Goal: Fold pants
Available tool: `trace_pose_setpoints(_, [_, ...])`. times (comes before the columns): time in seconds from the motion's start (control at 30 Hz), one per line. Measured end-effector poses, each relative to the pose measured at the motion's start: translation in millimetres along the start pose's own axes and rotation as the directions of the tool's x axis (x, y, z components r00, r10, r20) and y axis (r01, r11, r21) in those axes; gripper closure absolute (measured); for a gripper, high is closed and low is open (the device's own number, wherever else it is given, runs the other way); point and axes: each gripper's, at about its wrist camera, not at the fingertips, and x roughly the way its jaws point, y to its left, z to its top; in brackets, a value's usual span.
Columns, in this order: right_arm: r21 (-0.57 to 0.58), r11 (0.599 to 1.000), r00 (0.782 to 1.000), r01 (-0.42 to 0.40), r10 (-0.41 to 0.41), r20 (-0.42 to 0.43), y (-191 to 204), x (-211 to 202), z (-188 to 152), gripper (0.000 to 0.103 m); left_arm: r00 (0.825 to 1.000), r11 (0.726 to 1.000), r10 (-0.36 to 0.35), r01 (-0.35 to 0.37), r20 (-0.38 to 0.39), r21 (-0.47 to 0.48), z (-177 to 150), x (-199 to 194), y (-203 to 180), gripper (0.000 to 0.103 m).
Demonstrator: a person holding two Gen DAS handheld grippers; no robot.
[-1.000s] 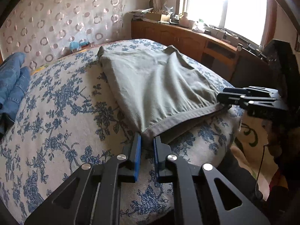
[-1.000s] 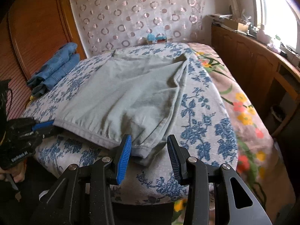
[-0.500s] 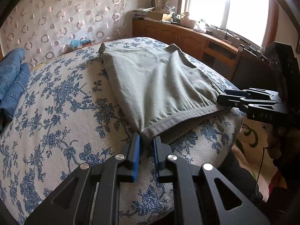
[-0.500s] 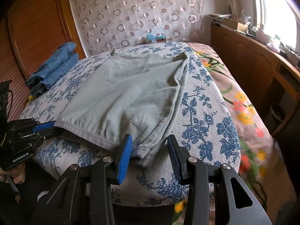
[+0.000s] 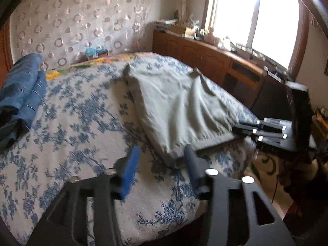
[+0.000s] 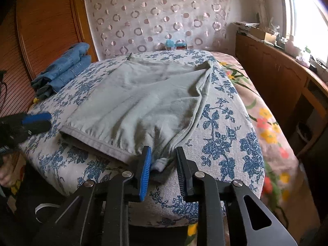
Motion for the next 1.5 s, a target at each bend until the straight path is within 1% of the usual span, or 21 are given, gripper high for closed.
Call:
trace_pose_setpoints(0.03, [0.0, 1.0, 1.0, 0.0, 0.0, 0.001, 0, 0, 0, 0.079, 1.0, 1.0, 0.0, 0.0, 0.013, -0.014, 3, -1, 3, 0.053])
trace_pose_setpoints(0.1, [0.001, 1.0, 1.0, -0.001, 0.001, 0.002, 0, 0, -1, 0.079, 1.0, 0.999, 0.008, -0.008, 0.008, -0.04, 7, 4, 9, 0.053])
trace_pose_setpoints(0.27, [0.003, 1.0, 1.0, -0.002, 0.002, 0.006, 0, 0, -2, 0.079, 0.999, 0.994, 0.009, -0.015, -0.053, -0.107, 15, 34, 19, 0.053])
trace_pose_setpoints(0.33, [0.002, 1.0, 1.0, -0.002, 0.002, 0.005, 0, 0, -2, 0.079, 0.998, 0.994, -0.003, -0.005, -0.066, -0.114, 14, 42, 19, 0.053])
trace_pose_setpoints(0.47, [0.002, 1.0, 1.0, -0.003, 0.003, 0.007, 1, -1, -2, 0.079, 0.995, 0.992, -0.004, -0.009, -0.104, -0.123, 9, 54, 19, 0.053])
trace_pose_setpoints(0.57, [0.005, 1.0, 1.0, -0.005, 0.005, 0.009, 0, -1, -2, 0.079, 0.993, 0.993, -0.015, 0.001, -0.117, -0.121, 4, 56, 15, 0.053])
trace_pose_setpoints(0.7, [0.005, 1.0, 1.0, -0.004, 0.004, 0.008, 1, -1, -2, 0.079, 0.992, 0.993, -0.051, 0.038, -0.117, -0.111, 0, 56, 8, 0.053])
trace_pose_setpoints(0.77, [0.004, 1.0, 1.0, -0.004, 0.004, 0.005, 1, -1, -2, 0.079, 0.993, 0.994, -0.046, 0.035, -0.112, -0.1, -1, 56, 4, 0.053])
trace_pose_setpoints(0.9, [0.009, 1.0, 1.0, -0.006, 0.006, 0.004, 1, -1, -1, 0.079, 0.992, 0.99, -0.077, 0.065, -0.098, -0.123, -3, 56, 3, 0.055])
trace_pose_setpoints(0.93, [0.007, 1.0, 1.0, -0.006, 0.006, 0.003, 1, -1, -1, 0.079, 0.992, 0.989, -0.085, 0.071, -0.097, -0.133, -3, 56, 3, 0.056])
trace_pose_setpoints(0.97, [0.006, 1.0, 1.0, -0.008, 0.008, 0.001, 1, 0, -1, 0.083, 0.991, 0.987, -0.094, 0.08, -0.098, -0.14, -3, 56, 3, 0.061])
trace_pose_setpoints(1.03, [0.026, 0.999, 0.999, -0.041, 0.041, 0.001, -1, 1, 0, 0.087, 0.988, 0.981, -0.116, 0.097, -0.103, -0.168, -2, 57, 5, 0.071])
trace_pose_setpoints(1.07, [0.037, 0.998, 0.998, -0.056, 0.056, 0.006, -3, 1, -1, 0.089, 0.986, 0.979, -0.123, 0.102, -0.111, -0.176, -2, 58, 5, 0.081])
trace_pose_setpoints(1.1, [0.04, 0.997, 0.998, -0.064, 0.063, 0.01, -4, 2, -1, 0.09, 0.985, 0.978, -0.13, 0.108, -0.116, -0.181, -2, 58, 5, 0.084])
trace_pose_setpoints(1.13, [0.045, 0.996, 0.997, -0.071, 0.071, 0.012, -5, 2, 0, 0.091, 0.984, 0.977, -0.129, 0.106, -0.119, -0.184, -3, 58, 5, 0.085])
trace_pose_setpoints(1.2, [0.067, 0.993, 0.996, -0.092, 0.092, 0.009, -8, 4, 0, 0.092, 0.985, 0.978, -0.123, 0.101, -0.117, -0.18, -3, 56, 4, 0.094])
trace_pose_setpoints(1.33, [0.093, 0.988, 0.992, -0.127, 0.125, 0.031, -15, 0, 4, 0.094, 0.985, 0.972, -0.155, 0.139, -0.07, -0.188, 4, 39, 4, 0.095])
trace_pose_setpoints(1.43, [0.088, 0.981, 0.983, -0.171, 0.165, 0.078, -14, -14, 12, 0.094, 0.989, 0.975, -0.149, 0.144, -0.02, -0.168, 14, 18, 2, 0.096])
trace_pose_setpoints(1.5, [0.073, 0.982, 0.981, -0.175, 0.168, 0.098, -10, -24, 19, 0.094, 0.989, 0.977, -0.146, 0.147, 0.016, -0.157, 21, 3, 2, 0.097])
